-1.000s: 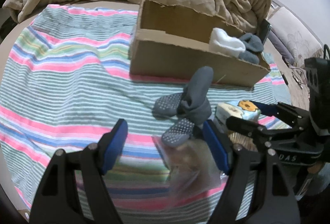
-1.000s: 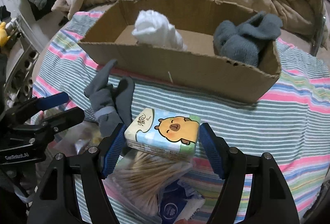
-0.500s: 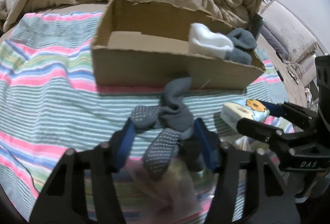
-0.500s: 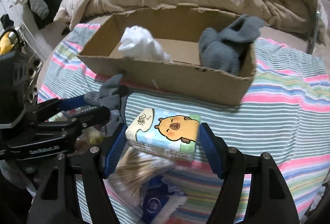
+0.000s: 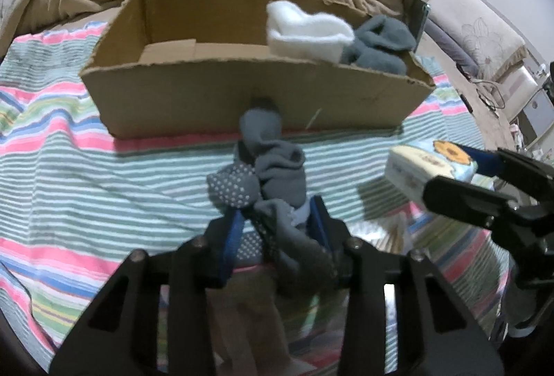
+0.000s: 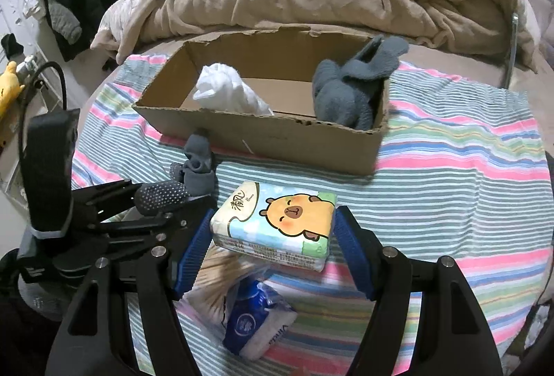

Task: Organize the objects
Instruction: 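Lower the grey socks and tissue pack into the box and release both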

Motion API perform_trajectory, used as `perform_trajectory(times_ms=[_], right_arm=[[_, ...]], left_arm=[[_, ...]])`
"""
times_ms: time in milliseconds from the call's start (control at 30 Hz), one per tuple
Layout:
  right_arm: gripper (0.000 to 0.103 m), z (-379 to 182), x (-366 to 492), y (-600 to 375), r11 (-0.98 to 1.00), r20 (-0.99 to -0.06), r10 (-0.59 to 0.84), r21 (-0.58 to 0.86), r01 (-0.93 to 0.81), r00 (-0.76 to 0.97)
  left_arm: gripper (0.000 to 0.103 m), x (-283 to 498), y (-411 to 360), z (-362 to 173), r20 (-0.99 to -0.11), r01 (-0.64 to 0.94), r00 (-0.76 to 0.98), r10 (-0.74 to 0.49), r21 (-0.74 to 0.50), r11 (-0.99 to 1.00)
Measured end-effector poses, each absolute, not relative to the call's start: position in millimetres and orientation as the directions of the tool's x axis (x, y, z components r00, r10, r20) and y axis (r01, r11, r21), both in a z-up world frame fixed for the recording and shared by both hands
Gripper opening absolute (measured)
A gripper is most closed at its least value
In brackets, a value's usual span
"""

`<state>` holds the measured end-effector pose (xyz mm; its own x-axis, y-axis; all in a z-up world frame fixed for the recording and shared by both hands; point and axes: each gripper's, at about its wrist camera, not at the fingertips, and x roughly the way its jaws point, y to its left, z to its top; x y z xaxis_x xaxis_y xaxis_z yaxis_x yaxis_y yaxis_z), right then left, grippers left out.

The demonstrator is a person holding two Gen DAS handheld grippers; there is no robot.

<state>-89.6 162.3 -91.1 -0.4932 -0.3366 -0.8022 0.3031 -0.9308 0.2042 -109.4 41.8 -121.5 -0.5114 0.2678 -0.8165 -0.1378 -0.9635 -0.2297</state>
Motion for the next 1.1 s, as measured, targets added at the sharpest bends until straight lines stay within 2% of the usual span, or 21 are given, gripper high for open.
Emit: perform_trajectory(times_ms=[367,1100], right_arm=[[0.074,-75,-81,156,-0.926,-0.785,-0.345,0.195,0.324,-0.515],[0.074,-36,-76,154,-0.915,-0.731,-0.376,0.194,0.355,-0.569]], left_arm=[[0.032,-99,29,-116,-0.795,-0.105,-0.524,0.306,-0.296,-0.949],[0.03,-71,2,-36,-0.685,-0.141,-0.66,0.308,-0.29,-0.947]])
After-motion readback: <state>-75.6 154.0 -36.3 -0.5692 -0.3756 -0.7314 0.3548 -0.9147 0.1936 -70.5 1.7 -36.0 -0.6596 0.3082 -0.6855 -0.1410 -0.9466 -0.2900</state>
